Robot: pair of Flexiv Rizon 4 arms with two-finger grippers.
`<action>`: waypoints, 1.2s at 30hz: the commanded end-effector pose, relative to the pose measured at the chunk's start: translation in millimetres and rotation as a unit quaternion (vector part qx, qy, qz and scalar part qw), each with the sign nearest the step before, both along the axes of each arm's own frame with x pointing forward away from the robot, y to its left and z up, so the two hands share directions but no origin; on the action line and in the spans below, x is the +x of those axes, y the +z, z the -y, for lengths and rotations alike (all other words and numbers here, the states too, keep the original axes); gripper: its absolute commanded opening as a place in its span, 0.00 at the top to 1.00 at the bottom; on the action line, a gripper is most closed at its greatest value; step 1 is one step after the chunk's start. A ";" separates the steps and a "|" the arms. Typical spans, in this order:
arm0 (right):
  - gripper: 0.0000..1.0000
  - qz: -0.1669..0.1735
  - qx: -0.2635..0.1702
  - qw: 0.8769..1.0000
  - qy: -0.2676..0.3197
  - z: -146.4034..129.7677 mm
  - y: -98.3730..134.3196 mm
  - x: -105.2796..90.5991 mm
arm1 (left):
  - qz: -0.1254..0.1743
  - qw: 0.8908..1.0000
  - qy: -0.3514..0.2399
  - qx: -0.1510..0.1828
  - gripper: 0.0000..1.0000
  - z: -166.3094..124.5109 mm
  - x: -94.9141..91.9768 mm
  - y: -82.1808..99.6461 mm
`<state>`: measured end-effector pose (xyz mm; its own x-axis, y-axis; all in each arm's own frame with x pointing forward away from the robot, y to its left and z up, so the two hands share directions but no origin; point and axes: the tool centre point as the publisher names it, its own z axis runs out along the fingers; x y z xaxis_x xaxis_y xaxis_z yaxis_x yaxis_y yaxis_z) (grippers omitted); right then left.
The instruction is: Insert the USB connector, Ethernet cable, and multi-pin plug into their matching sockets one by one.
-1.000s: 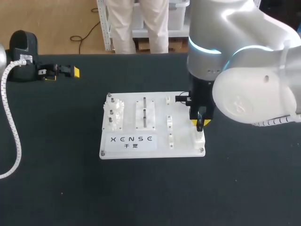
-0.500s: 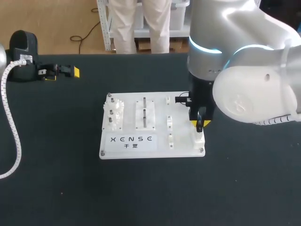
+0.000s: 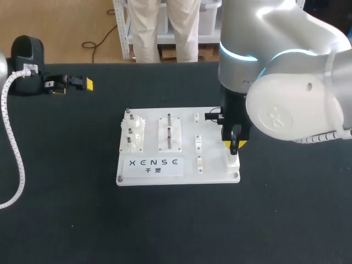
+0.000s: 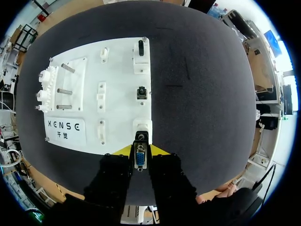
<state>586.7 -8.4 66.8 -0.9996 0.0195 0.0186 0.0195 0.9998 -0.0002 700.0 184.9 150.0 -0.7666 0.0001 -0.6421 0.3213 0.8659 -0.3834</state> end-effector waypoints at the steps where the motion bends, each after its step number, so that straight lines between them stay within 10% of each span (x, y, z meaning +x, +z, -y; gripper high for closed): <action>1: 1.00 -0.001 0.001 1.000 -0.001 -0.1 -5.9 0.3 | 0.000 1.000 0.000 0.000 0.00 0.0 0.0 0.0; 36: 1.00 -0.034 0.015 0.999 -0.026 10.5 -30.7 -5.7 | 0.000 1.000 0.000 0.000 0.00 0.0 0.0 0.0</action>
